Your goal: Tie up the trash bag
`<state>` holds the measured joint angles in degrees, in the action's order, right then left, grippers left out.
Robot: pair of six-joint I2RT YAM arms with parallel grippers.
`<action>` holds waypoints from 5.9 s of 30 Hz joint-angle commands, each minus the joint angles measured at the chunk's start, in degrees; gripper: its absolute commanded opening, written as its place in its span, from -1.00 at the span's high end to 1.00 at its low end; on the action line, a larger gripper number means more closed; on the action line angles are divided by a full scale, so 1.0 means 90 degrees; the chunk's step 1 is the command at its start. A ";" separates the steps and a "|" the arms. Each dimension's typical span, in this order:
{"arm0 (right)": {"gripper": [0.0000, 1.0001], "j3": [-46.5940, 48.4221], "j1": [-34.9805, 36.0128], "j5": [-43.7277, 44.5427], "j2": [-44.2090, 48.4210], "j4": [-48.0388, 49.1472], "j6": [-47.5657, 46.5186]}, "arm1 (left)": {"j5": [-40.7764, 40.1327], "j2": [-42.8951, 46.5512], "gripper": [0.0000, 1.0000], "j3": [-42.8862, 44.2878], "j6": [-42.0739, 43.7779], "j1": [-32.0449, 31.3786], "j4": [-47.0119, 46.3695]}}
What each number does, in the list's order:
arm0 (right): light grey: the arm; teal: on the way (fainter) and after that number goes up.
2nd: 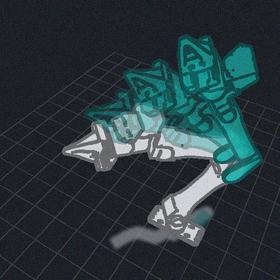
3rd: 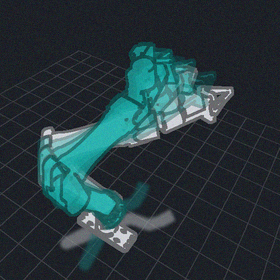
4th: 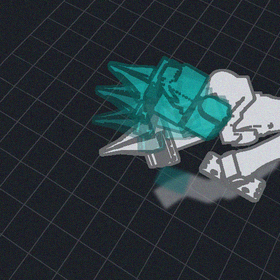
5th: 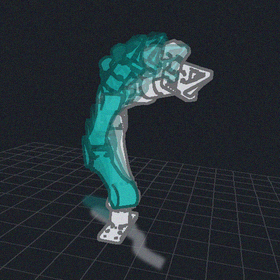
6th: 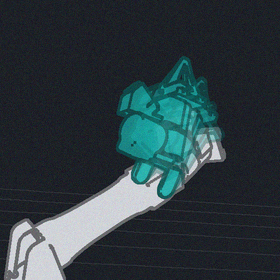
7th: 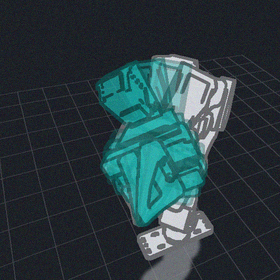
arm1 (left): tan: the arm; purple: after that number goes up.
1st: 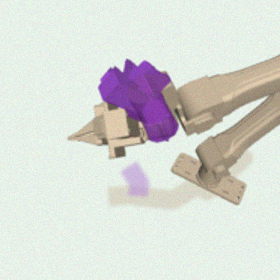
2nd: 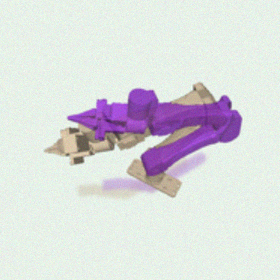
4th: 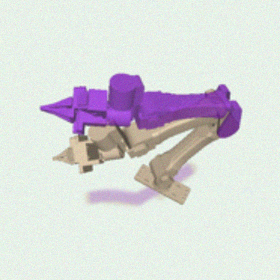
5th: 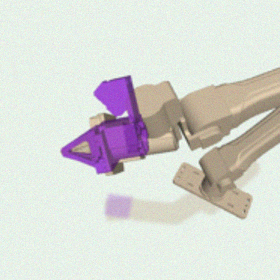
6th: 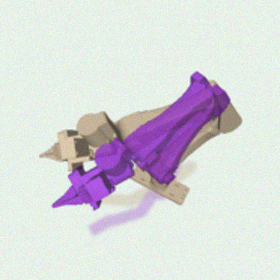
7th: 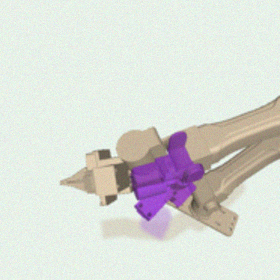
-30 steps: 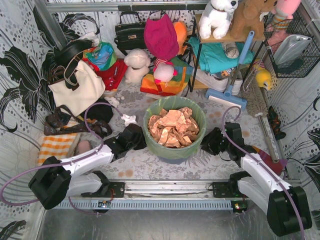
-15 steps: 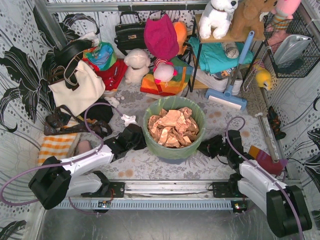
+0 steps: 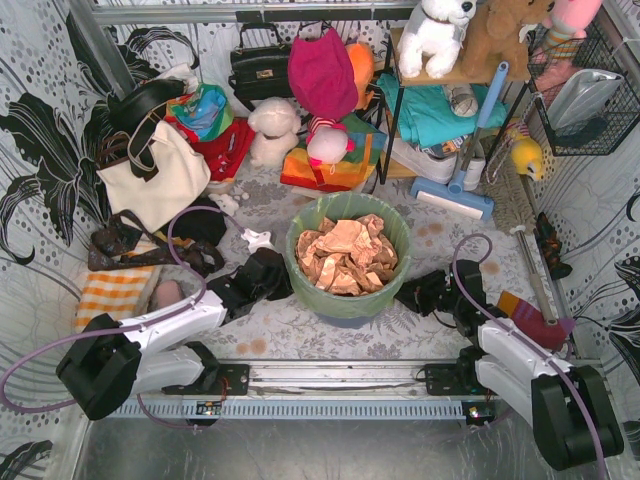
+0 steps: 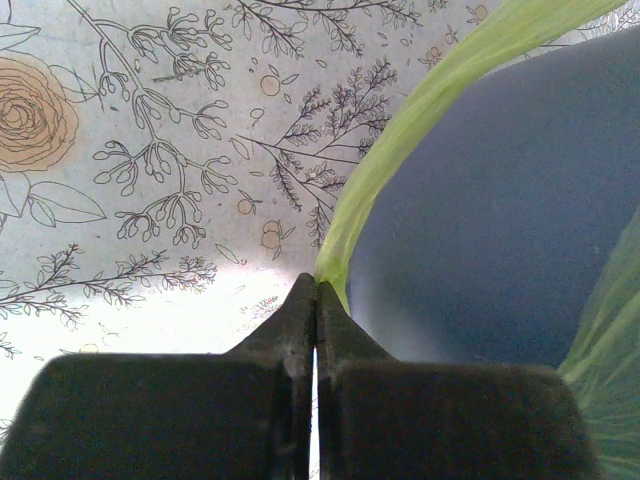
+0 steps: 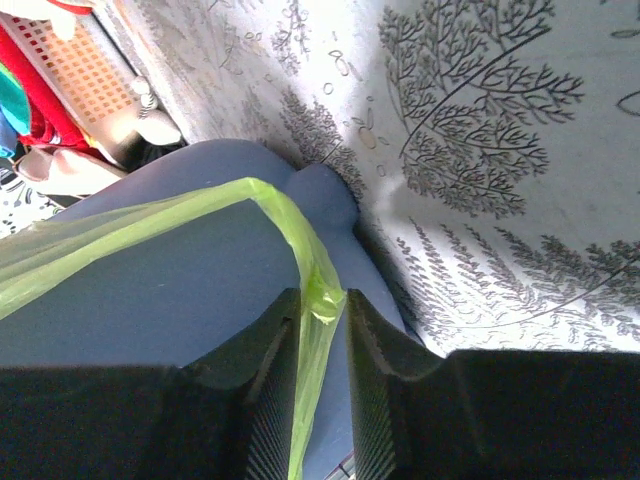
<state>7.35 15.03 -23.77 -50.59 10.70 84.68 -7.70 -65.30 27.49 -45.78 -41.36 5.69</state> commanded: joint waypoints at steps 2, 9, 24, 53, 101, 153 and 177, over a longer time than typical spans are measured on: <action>0.58 0.0070 -0.0026 -0.0045 -0.0320 0.0315 0.0015 | -0.0052 0.0043 1.00 -0.0051 -0.0037 0.0027 -0.0296; 1.00 0.0101 -0.0029 0.0060 -0.0235 0.0064 -0.0123 | -0.0169 0.0186 1.00 -0.0035 0.0014 0.0026 -0.0206; 1.00 0.1269 -0.0023 0.1881 0.0925 -0.3339 -0.2127 | -0.0539 0.0402 1.00 0.0295 0.0355 0.0028 0.0588; 0.28 -0.0277 -0.0028 -0.0046 -0.0022 0.0580 0.0517 | 0.0198 -0.0157 1.00 0.0188 0.0301 0.0028 -0.0127; 0.96 -0.0199 -0.0022 -0.0386 -0.0519 0.1585 0.0979 | 0.0208 -0.0125 1.00 0.0023 0.0132 0.0026 -0.0232; 0.36 0.1444 -0.0023 0.0712 -0.0798 -0.1613 -0.3029 | -0.0122 -0.0026 1.00 0.0186 0.0188 0.0027 0.0363; 1.00 0.1794 -0.0026 0.1676 -0.0154 -0.2796 -0.3477 | -0.0891 0.2096 0.83 -0.0285 -0.0455 0.0037 0.1434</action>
<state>21.85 14.96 -9.80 -51.09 -13.32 54.11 -18.17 -49.63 27.92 -52.60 -41.34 25.76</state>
